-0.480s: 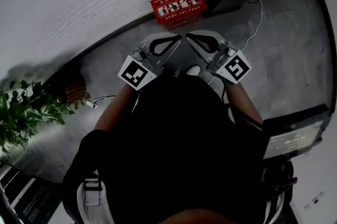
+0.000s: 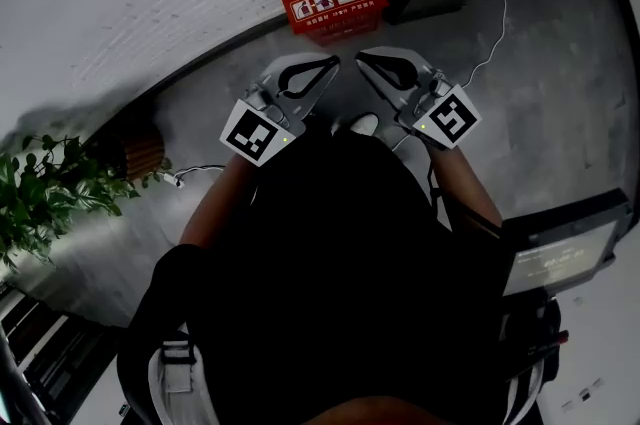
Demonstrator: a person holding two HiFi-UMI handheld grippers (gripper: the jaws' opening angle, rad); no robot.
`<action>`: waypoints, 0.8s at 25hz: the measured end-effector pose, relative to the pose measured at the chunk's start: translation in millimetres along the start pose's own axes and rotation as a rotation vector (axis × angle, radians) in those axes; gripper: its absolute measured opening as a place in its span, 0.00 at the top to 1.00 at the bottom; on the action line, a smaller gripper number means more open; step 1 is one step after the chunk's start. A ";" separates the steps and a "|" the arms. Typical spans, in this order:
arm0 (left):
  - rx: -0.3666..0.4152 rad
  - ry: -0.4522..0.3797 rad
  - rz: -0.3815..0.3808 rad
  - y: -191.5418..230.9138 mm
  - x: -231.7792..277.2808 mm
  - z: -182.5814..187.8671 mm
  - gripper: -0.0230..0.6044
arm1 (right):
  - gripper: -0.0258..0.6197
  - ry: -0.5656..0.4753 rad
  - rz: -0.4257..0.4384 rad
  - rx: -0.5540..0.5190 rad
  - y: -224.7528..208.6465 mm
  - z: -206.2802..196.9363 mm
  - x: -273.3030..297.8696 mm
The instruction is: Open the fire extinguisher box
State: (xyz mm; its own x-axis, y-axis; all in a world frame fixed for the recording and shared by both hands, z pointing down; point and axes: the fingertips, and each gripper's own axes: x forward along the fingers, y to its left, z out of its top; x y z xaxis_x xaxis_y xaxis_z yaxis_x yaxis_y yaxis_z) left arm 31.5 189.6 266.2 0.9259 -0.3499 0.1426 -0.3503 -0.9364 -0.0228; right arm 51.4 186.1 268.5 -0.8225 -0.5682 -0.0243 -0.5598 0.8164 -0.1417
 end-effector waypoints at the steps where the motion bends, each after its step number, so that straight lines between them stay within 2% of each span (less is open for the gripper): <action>1: 0.015 -0.001 -0.002 -2.3 2.6 0.6 0.96 | 0.95 -0.002 0.003 -0.007 -1.9 0.2 -1.1; 3: 0.039 0.003 -0.008 -6.8 4.1 0.3 0.96 | 0.95 -0.008 0.007 -0.013 -2.8 0.5 -0.8; 9: 0.013 0.001 0.021 10.0 8.7 -2.3 0.96 | 0.95 -0.001 0.026 -0.002 -17.1 -4.7 14.6; 13: -0.009 -0.017 0.039 41.1 10.3 -6.4 0.96 | 0.95 0.014 0.032 -0.009 -32.1 -4.7 39.5; 20: -0.080 -0.109 0.053 102.4 12.3 -6.9 0.96 | 0.95 0.093 0.056 -0.056 -66.2 2.1 94.8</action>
State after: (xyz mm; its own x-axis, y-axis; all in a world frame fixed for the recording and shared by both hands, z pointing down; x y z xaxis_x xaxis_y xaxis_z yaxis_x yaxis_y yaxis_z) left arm 6.0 89.7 272.5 0.9139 -0.4043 0.0353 -0.4057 -0.9126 0.0516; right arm 10.7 78.0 273.6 -0.8571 -0.5114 0.0615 -0.5150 0.8527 -0.0875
